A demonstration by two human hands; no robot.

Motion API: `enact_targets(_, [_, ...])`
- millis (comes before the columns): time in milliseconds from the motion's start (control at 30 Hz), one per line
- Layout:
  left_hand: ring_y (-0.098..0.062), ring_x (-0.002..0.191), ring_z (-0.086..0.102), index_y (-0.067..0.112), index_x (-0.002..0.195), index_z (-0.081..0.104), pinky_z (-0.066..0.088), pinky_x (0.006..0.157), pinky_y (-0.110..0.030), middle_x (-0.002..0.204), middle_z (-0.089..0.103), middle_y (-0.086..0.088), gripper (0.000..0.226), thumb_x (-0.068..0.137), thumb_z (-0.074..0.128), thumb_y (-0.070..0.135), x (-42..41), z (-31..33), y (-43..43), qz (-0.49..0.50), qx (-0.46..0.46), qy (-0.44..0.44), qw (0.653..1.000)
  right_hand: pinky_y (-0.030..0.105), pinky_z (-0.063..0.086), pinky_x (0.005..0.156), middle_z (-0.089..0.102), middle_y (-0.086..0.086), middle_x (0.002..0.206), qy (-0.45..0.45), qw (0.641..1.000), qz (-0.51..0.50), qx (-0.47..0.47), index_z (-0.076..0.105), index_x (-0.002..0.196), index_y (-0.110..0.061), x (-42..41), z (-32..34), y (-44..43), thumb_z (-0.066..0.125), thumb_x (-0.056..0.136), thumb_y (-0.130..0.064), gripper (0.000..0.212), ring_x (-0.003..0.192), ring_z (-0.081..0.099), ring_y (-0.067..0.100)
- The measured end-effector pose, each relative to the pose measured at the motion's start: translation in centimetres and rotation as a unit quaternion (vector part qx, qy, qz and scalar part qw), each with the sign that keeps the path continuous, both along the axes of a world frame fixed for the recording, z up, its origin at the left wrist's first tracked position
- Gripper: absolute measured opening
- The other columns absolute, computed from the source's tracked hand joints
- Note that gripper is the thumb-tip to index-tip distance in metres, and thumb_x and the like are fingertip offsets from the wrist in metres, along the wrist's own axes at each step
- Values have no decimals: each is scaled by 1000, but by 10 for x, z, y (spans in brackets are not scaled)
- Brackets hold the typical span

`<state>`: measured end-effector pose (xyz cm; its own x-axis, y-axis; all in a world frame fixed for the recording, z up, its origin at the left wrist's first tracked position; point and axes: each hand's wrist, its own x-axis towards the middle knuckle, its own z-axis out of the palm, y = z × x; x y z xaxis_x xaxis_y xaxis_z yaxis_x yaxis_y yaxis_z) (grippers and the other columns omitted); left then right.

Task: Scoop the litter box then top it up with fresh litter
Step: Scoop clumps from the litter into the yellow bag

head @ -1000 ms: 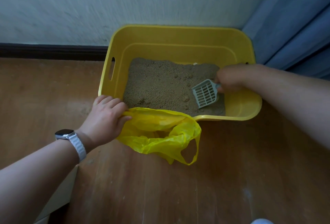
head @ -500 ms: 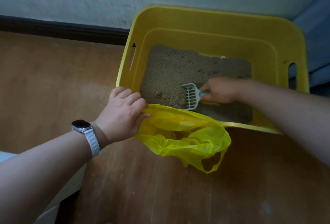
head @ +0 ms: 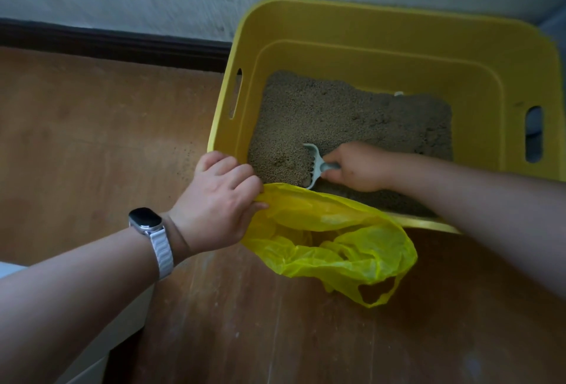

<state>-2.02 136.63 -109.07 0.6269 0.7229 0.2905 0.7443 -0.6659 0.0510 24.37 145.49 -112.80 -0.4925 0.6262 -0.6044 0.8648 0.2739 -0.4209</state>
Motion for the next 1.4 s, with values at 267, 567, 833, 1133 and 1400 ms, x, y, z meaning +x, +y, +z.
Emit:
enact_targets(267, [-28,66,48,8,73,57,40,78,-43,72,51,-7,37,96,45,35,2,1,1,5,6,-3,1000,29,31,52,54,-4,68,23,999,-9,41,58,84,-20,-11,3,6,53,94,-38,22,64,51,16])
enact_targets(567, [-28,67,49,11,75,55,41,76,-42,73,51,-5,30,92,50,35,3,5,-3,21,-12,17,1000,27,36,56,62,-1,76,59,996,-57,43,65,97,-24,-10,15,-1,55,93,-40,20,66,55,14])
enact_targets(833, [-27,71,51,13,78,55,38,78,-41,77,54,-2,27,90,51,37,5,11,-3,31,-48,33,998,28,33,54,56,-1,68,118,986,-114,25,65,90,-20,1,41,-15,57,94,-36,19,56,45,10])
enact_targets(1133, [-25,72,53,18,80,54,37,81,-40,78,56,1,25,88,46,40,6,18,-5,44,-82,51,994,29,31,54,55,2,68,142,951,-249,114,69,94,-15,48,76,-21,57,95,-33,21,58,44,12])
enact_targets(1400, [-24,72,56,20,81,57,44,79,-41,78,57,3,30,86,40,43,10,26,-5,53,-103,67,991,26,30,52,53,-1,67,172,927,-303,140,71,102,-20,65,105,-28,57,95,-32,20,51,39,9])
